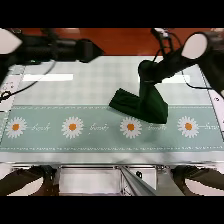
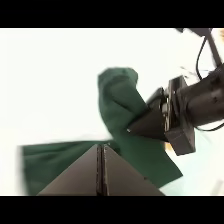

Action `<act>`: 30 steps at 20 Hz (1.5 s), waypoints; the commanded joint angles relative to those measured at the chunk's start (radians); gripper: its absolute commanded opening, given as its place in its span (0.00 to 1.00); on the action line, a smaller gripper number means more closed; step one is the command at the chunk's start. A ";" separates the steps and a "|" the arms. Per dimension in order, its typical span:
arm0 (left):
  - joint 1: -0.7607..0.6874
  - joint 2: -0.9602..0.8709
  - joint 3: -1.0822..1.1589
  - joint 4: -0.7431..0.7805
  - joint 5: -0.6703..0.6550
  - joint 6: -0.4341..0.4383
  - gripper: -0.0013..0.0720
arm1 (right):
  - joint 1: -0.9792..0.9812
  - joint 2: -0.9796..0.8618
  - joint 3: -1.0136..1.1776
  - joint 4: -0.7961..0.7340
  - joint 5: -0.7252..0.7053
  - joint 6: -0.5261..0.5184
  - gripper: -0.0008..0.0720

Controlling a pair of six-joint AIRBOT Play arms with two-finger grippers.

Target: Fold the shirts.

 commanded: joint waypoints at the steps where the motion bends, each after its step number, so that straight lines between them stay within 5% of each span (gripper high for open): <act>1: 0.061 0.109 0.000 0.177 -0.061 -0.042 0.04 | 0.022 -0.057 0.000 0.039 -0.070 0.036 0.07; 13: 0.240 0.227 0.000 0.185 -0.236 -0.041 0.05 | 0.023 -0.265 0.000 0.154 0.019 0.037 0.07; 14: 0.245 0.227 0.000 0.185 -0.242 -0.041 0.04 | 0.023 -0.274 0.000 0.154 0.023 0.033 0.09; 17: 0.245 0.227 0.000 0.192 -0.242 -0.041 0.05 | 0.023 -0.278 0.000 0.187 0.007 -0.020 0.47; 20: 0.245 0.227 0.000 0.192 -0.243 -0.041 0.04 | 0.019 -0.264 0.000 0.191 0.020 -0.079 0.61; 23: 0.245 0.227 0.000 0.215 -0.251 -0.042 0.04 | -0.018 -0.191 0.000 0.127 0.040 -0.097 0.62; 28: 0.245 0.227 0.000 0.256 -0.286 -0.041 0.05 | -0.211 -0.061 -0.002 -0.310 0.333 -0.165 0.70; 30: 0.245 0.227 0.000 0.270 -0.298 -0.041 0.05 | -0.378 -0.006 -0.074 -0.275 0.375 -0.172 0.70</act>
